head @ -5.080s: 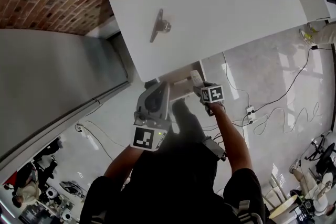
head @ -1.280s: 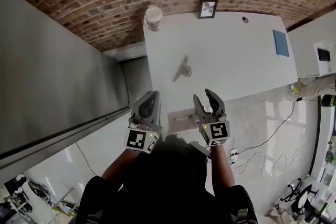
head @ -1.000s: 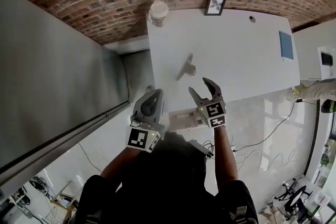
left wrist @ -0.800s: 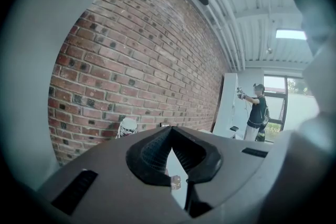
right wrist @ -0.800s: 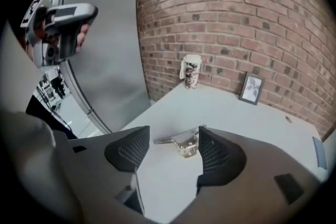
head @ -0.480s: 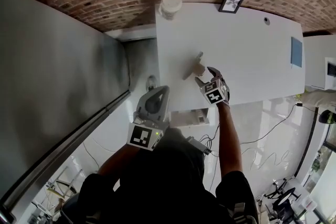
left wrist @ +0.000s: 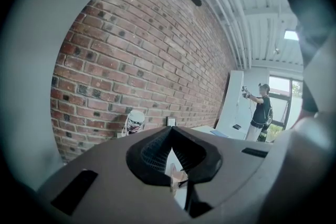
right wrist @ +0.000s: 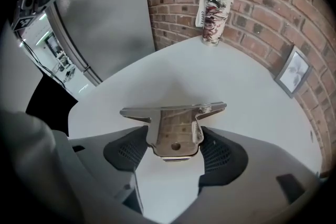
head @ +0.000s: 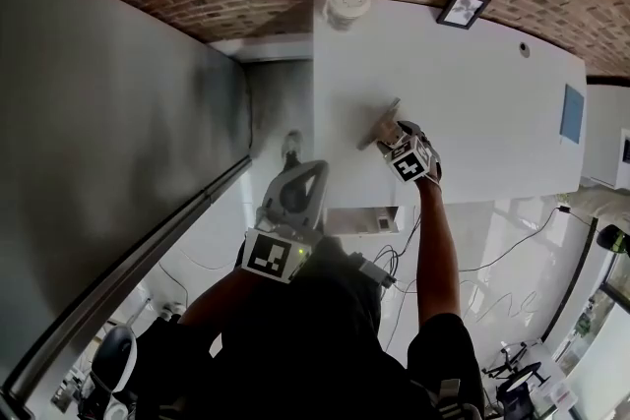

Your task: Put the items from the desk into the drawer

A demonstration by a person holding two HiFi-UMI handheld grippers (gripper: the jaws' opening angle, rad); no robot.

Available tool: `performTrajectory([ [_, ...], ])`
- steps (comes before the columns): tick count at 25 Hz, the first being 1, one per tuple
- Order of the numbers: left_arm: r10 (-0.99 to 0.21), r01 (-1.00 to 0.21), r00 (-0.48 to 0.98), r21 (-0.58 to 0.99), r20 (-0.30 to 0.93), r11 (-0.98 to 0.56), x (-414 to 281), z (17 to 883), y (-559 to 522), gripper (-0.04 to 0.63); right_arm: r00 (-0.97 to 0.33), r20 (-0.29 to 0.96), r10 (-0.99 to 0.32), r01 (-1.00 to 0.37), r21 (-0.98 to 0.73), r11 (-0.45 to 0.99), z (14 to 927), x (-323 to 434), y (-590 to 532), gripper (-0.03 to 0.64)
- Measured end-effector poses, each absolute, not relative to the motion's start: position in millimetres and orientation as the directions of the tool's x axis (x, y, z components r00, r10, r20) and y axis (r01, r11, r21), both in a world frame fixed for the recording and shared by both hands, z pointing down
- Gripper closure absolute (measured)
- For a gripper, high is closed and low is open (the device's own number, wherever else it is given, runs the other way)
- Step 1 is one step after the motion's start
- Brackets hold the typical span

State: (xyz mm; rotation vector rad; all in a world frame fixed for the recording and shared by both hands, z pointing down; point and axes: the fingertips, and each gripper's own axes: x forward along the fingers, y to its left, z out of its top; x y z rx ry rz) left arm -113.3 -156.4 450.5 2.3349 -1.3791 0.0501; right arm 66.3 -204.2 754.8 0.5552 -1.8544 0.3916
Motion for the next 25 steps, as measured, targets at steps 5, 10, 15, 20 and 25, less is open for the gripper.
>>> performTrajectory([
  [5, -0.827, -0.845, 0.503, 0.344, 0.253, -0.409, -120, 453, -156, 0.594, -0.287, 0.944, -0.165, -0.554, -0.023, 0.832, 758, 65, -205, 0.339],
  [10, -0.829, -0.848, 0.501, 0.334, 0.251, -0.411, -121, 450, -155, 0.594, -0.318, 0.927, -0.199, -0.607, -0.037, 0.794, 753, 63, -204, 0.339],
  [15, -0.840, -0.852, 0.492, 0.326, 0.231, -0.409, -120, 446, -147, 0.594, -0.368, 0.891, -0.267, -0.665, -0.052, 0.745, 743, 54, -193, 0.341],
  [20, -0.844, -0.859, 0.488, 0.292, 0.224, -0.420, -116, 437, -132, 0.594, -0.414, 0.843, -0.344, -0.722, -0.074, 0.688, 708, 50, -171, 0.340],
  [25, -0.855, -0.859, 0.485, 0.279, 0.180, -0.429, -104, 421, -103, 0.594, -0.446, 0.791, -0.418, -0.778, -0.112, 0.618, 673, 57, -132, 0.341],
])
